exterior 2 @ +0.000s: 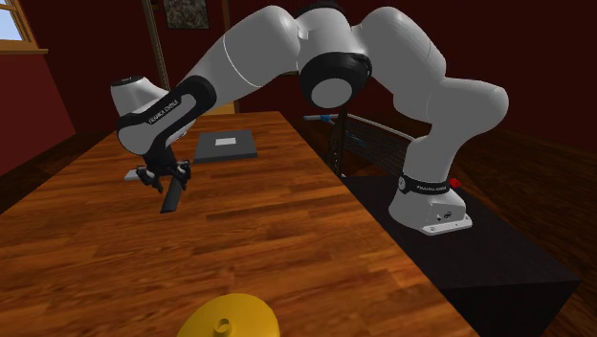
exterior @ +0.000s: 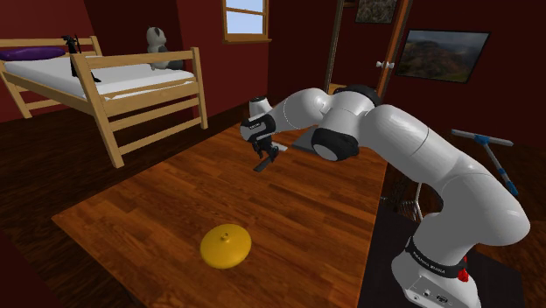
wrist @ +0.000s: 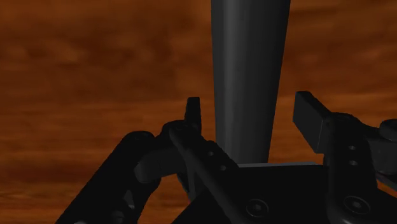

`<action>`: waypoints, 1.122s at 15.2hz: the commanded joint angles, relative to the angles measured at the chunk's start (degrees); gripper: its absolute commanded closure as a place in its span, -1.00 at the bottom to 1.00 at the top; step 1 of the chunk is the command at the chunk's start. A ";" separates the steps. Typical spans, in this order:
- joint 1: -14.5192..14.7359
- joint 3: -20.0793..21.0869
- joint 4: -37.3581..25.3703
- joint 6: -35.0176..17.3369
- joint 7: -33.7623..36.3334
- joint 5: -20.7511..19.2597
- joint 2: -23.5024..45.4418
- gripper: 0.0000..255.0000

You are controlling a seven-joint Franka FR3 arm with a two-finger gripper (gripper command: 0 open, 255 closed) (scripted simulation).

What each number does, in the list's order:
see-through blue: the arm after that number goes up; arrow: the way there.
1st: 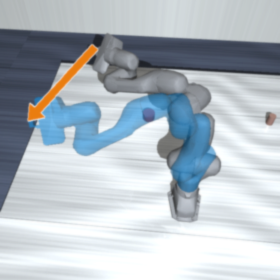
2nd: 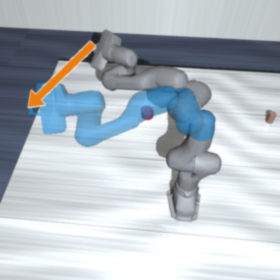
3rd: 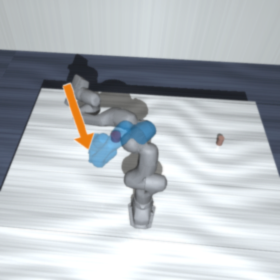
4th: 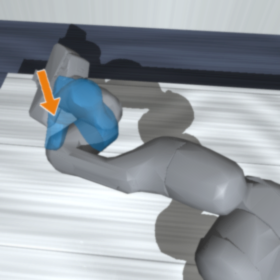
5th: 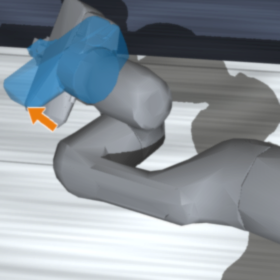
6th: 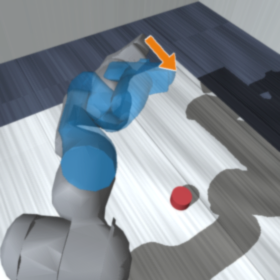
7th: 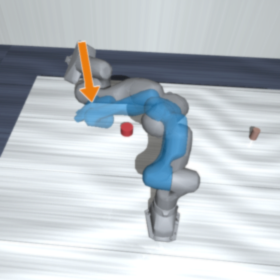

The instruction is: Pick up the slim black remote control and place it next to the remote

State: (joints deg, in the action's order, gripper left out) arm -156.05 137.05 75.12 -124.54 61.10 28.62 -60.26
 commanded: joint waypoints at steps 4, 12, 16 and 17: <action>0.00 0.00 -0.01 0.00 0.00 0.00 0.00 -1.00; 2.19 -2.05 0.67 3.85 0.70 -1.71 4.25 -1.00; 2.19 -2.05 0.67 3.85 0.70 -1.71 4.25 -1.00; 2.19 -2.05 0.67 3.84 0.70 -1.71 4.25 -1.00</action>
